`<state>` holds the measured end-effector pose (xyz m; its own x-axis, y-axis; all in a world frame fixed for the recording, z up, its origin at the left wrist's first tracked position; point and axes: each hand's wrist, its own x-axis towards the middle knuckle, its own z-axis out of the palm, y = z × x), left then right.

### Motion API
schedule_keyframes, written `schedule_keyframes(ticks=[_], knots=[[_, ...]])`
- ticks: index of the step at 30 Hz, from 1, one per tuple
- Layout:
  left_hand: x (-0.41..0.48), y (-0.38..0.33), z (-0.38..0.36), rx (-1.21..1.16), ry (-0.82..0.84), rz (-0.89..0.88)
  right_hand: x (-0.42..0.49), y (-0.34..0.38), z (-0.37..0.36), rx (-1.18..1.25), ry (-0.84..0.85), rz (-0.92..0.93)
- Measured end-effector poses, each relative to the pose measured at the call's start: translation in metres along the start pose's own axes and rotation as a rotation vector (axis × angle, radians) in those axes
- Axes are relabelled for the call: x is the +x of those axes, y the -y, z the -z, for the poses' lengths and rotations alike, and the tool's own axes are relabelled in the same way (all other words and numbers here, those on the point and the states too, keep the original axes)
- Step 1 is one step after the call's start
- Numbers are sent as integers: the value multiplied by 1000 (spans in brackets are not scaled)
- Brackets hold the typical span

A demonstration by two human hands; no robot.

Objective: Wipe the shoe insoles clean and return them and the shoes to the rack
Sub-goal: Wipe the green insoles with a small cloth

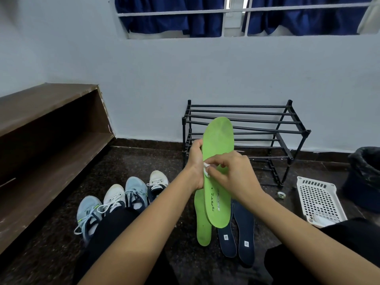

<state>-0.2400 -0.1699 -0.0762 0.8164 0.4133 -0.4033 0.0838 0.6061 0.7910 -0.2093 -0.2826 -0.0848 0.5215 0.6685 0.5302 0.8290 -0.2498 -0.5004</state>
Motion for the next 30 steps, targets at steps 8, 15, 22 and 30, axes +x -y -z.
schedule_keyframes(ticks=[8,15,22,30], knots=[[-1,4,-2,-8,-44,0,3,-5,2,6,16,-34],[-3,12,-13,157,21,-12,17,-16,11,-11,-106,-114],[-4,4,-14,246,105,3,19,-18,17,33,-154,-143],[-2,-6,-3,116,60,-5,3,3,6,16,-47,-15]])
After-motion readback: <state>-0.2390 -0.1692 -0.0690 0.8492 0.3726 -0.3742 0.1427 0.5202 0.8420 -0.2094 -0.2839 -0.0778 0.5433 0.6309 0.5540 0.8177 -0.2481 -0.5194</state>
